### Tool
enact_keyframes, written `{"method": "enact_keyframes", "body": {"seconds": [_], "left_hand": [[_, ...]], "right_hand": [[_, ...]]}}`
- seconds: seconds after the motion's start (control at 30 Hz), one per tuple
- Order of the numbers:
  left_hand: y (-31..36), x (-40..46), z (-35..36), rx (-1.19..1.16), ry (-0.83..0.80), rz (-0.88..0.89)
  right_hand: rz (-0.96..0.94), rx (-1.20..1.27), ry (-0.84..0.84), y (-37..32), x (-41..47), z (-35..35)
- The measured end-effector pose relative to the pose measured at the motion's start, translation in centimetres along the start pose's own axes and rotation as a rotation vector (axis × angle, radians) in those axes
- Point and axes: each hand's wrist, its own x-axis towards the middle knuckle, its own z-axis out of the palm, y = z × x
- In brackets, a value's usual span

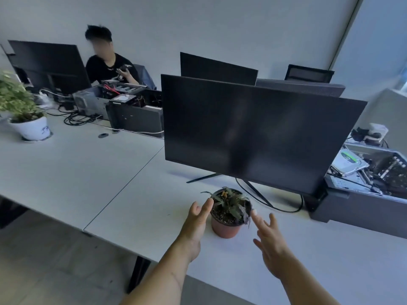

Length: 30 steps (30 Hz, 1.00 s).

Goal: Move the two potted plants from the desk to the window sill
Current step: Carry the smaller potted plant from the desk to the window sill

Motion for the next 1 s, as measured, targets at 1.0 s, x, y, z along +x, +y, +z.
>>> {"method": "enact_keyframes", "body": {"seconds": [1.0], "left_hand": [[-5.8,7.2,-0.2,0.078,-0.264,-0.068]], "right_hand": [[0.132,0.147,-0.12,5.6,5.3,1.3]]}}
